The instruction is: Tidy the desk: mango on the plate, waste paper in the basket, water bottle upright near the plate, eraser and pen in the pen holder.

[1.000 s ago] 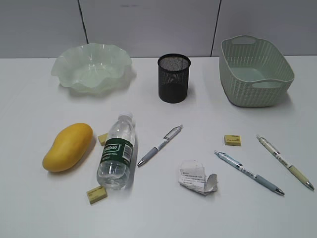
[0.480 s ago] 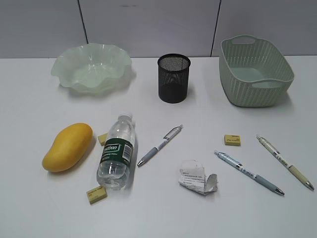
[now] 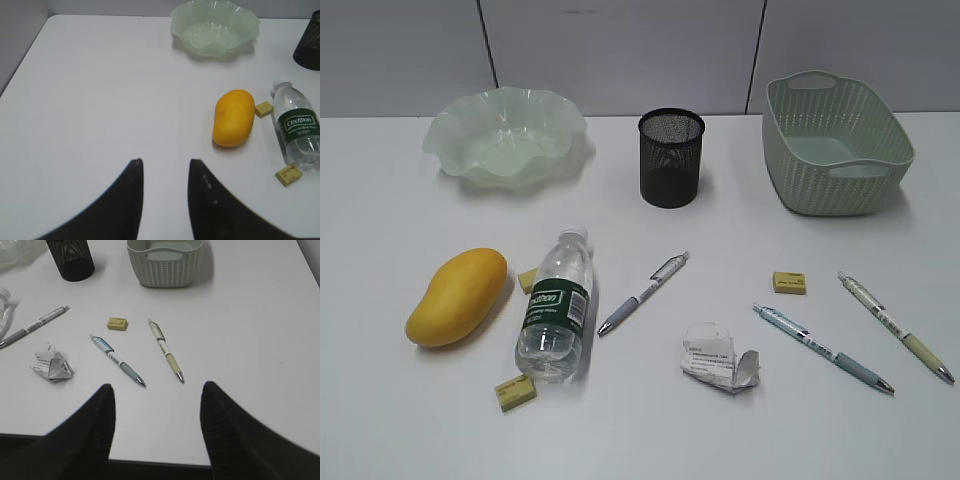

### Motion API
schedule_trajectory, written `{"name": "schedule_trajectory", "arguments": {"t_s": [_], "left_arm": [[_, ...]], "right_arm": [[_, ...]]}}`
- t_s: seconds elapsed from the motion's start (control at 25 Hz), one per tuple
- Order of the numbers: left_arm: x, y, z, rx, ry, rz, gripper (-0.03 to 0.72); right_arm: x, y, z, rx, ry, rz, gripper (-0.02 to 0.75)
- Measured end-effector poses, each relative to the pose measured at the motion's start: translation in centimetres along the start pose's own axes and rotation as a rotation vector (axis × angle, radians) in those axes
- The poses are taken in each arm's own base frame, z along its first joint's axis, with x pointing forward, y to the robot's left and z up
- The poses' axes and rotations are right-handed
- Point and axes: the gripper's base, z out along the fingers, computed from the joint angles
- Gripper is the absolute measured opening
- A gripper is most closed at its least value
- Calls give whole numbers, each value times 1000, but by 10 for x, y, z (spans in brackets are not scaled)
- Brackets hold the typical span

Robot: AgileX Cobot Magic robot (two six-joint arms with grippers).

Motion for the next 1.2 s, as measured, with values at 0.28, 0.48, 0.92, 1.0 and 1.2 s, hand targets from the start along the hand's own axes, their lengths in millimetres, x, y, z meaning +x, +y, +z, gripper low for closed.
{"name": "schedule_trajectory", "arguments": {"t_s": [0.28, 0.48, 0.92, 1.0, 1.2], "left_arm": [[0, 0, 0, 0, 0, 0, 354], [-3, 0, 5, -5, 34, 7, 624], [-10, 3, 19, -49, 122, 64, 578], [-13, 3, 20, -57, 156, 69, 578], [-28, 1, 32, -66, 372, 67, 578]], "right_arm": [[0, 0, 0, 0, 0, 0, 438], [0, 0, 0, 0, 0, 0, 438], [0, 0, 0, 0, 0, 0, 438], [0, 0, 0, 0, 0, 0, 438], [0, 0, 0, 0, 0, 0, 438]]}}
